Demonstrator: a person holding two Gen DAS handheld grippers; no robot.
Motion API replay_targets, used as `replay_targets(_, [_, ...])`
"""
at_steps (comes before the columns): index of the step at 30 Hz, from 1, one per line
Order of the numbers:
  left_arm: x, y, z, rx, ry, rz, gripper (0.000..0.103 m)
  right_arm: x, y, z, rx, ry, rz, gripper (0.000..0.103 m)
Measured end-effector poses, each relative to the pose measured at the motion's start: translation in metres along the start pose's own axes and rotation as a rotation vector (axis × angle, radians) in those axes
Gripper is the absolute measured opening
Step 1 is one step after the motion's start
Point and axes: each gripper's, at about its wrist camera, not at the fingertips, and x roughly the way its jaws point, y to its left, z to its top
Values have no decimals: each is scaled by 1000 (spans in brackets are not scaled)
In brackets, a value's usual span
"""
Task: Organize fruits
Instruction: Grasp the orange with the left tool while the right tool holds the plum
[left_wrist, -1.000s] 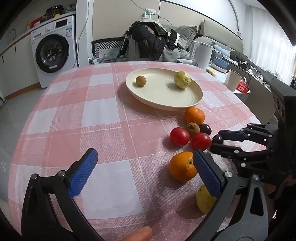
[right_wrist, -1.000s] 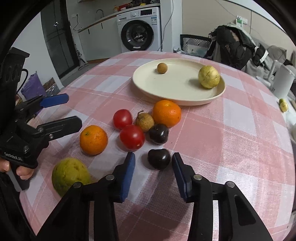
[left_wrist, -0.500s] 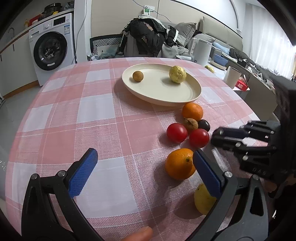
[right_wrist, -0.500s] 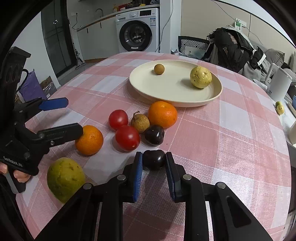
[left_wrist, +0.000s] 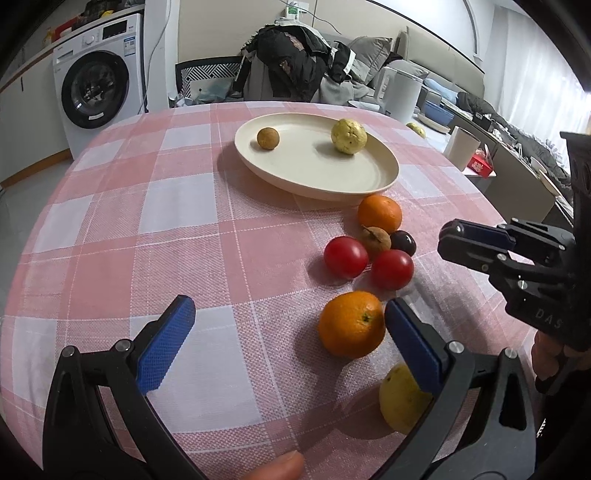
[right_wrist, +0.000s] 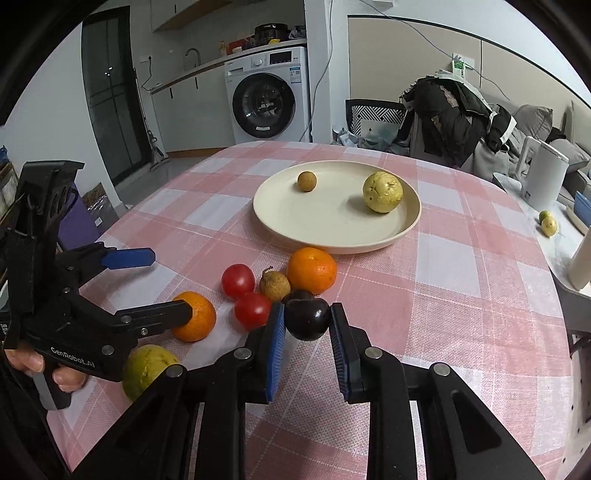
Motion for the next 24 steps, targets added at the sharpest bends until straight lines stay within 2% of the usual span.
replay_targets(6, [3,-7,-2,21,13,-4,102,0,1,-2,-2,2,-1,25])
replay_targets(19, [2,13,-1,-23,14,33,102,-1,0,-2,-2,1,-4,25])
replay_targets(24, [3,9,-2,4,19,37,102,-2,-1,-2,-2,0,-5,25])
